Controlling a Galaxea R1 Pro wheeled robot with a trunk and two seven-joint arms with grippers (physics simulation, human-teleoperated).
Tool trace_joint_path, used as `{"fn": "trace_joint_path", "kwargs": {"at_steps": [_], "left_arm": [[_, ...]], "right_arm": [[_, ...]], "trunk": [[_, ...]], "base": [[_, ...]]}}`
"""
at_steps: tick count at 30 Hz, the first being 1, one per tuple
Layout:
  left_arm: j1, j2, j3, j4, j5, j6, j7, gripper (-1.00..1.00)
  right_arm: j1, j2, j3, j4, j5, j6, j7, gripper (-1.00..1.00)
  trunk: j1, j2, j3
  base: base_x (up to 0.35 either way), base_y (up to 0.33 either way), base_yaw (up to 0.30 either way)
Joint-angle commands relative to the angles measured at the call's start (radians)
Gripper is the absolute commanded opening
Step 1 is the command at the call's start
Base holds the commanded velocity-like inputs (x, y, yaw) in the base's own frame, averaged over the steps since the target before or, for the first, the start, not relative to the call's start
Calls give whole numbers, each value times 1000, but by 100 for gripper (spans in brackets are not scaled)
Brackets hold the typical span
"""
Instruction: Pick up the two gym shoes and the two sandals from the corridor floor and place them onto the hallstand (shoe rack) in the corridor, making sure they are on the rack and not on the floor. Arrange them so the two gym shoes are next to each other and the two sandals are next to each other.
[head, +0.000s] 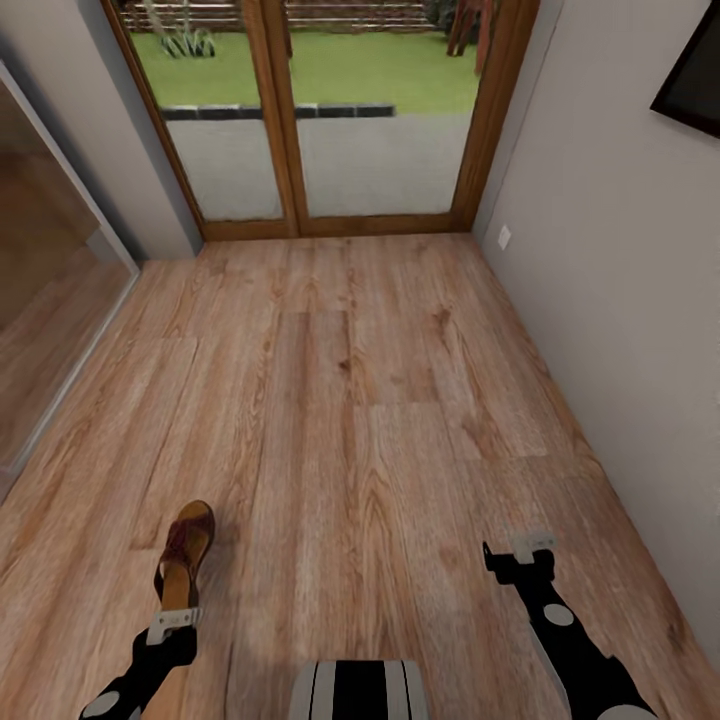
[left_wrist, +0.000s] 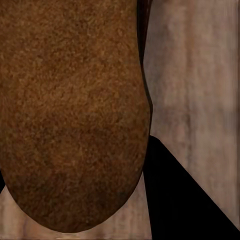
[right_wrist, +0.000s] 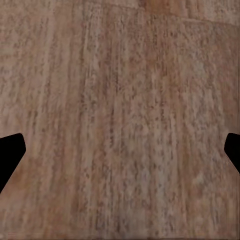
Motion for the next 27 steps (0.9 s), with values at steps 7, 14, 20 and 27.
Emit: {"fn": "trace_joint_path", "kwargs": {"at_steps": [7,14,20,27], "left_arm": [[41,0,5,2,9,-5,-10,-100],[68,-3,5,4,10,-16,-10,-100],[95,-6,5,25,10,-59,-9,-100],[100,-14,3,48,5,-83,-2,-100]], "right_arm": [[2,3,-2,32,83,-20,-5,100],[38,6,-3,158,87,-94,-8,100],[71,9,-5,360,85,-318,-8,100],[73,4,-7,471,83,-378,-10,100]], "trunk": [[-3,1,38],[-6,3,76],[-9,5,108],[-12,6,146]], "base": [[0,0,-72],[0,0,-67],[0,0,-58],[0,0,-13]]}}
